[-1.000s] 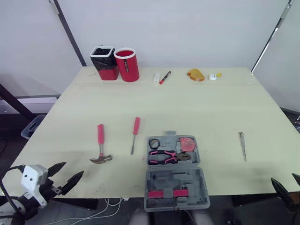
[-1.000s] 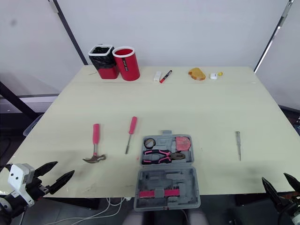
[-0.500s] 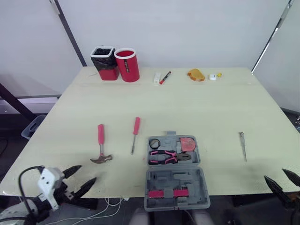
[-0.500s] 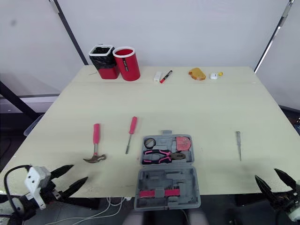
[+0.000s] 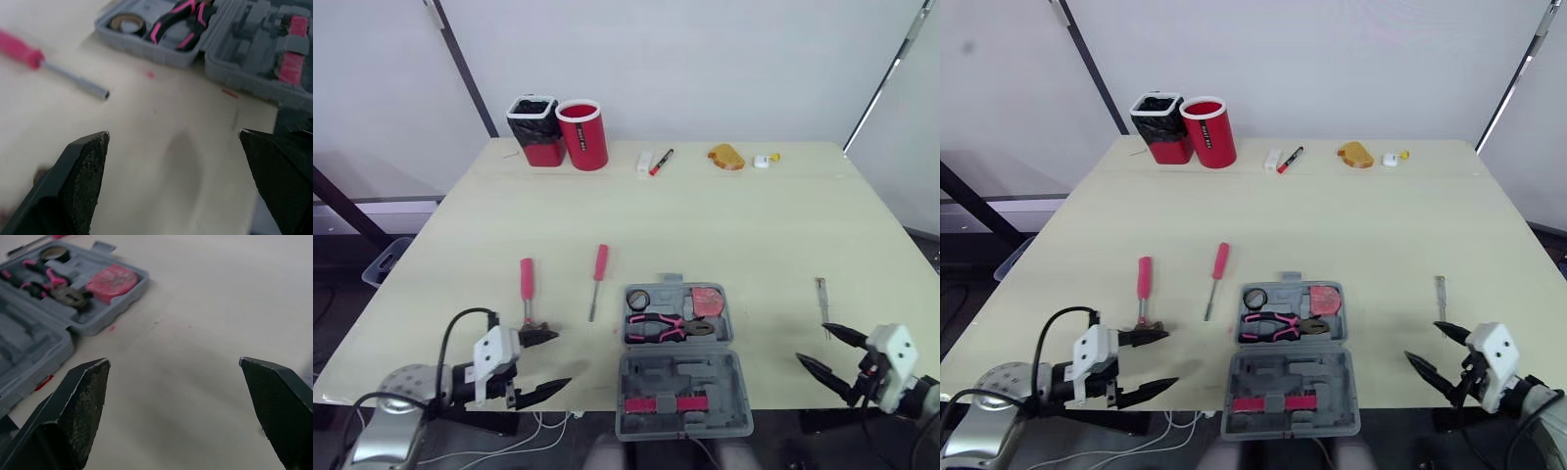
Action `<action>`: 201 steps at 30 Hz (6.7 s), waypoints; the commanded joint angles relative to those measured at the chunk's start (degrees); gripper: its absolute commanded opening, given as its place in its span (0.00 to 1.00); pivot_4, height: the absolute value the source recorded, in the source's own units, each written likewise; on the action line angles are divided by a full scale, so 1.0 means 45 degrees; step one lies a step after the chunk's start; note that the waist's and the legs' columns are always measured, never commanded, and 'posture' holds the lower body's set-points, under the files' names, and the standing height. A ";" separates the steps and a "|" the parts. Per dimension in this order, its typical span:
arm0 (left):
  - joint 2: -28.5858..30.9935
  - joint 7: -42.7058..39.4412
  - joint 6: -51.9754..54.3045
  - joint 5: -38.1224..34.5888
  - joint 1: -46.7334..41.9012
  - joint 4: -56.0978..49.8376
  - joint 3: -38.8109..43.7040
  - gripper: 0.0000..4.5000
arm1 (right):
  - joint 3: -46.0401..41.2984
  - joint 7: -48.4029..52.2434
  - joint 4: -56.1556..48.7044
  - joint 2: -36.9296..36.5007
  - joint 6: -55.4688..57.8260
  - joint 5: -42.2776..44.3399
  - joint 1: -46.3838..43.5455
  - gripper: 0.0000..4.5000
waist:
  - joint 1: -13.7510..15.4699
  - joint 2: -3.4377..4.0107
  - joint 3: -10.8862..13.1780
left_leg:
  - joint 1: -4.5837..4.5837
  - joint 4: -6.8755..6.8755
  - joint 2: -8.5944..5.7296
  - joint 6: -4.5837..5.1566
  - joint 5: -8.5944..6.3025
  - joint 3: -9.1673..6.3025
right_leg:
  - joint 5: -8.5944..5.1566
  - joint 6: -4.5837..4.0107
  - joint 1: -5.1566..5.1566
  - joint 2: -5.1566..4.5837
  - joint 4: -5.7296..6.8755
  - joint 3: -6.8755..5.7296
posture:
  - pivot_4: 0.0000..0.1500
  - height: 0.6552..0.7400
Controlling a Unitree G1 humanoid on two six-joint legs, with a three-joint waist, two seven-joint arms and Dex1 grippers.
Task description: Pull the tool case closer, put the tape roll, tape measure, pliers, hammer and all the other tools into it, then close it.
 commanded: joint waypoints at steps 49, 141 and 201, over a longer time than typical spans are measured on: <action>-0.2017 -0.1791 0.1851 0.1847 -0.5029 0.4098 -0.4170 0.02 | 0.4961 0.0600 0.3042 0.1181 -0.0641 -0.3009 -0.4506 0.00 | 0.0003 0.0009 -0.0006 | -0.0042 0.0142 -0.0007 0.0003 0.0000 -0.0042 | 0.0031 0.0037 0.0030 0.0006 0.0045 -0.0037 | 1.00 1.00; -0.3427 0.0867 0.1188 0.2278 -0.7790 0.7269 -0.3245 0.02 | 0.4617 -0.0649 0.6221 0.2806 -0.2326 -0.3599 -0.7198 0.00 | -0.0053 0.0039 -0.0018 | -0.0054 0.0198 -0.0008 0.0005 0.0002 -0.0049 | 0.0085 0.0076 0.0042 0.0022 0.0047 -0.0021 | 1.00 1.00; -0.3219 0.0561 0.1205 0.2437 -0.7622 0.7177 -0.3341 0.02 | 0.4830 -0.0453 0.6963 0.2862 -0.1862 -0.4078 -0.7552 0.00 | -0.0078 0.0042 -0.0015 | -0.0056 0.0187 -0.0001 0.0006 0.0001 -0.0046 | 0.0085 0.0073 0.0034 0.0031 0.0044 -0.0015 | 1.00 1.00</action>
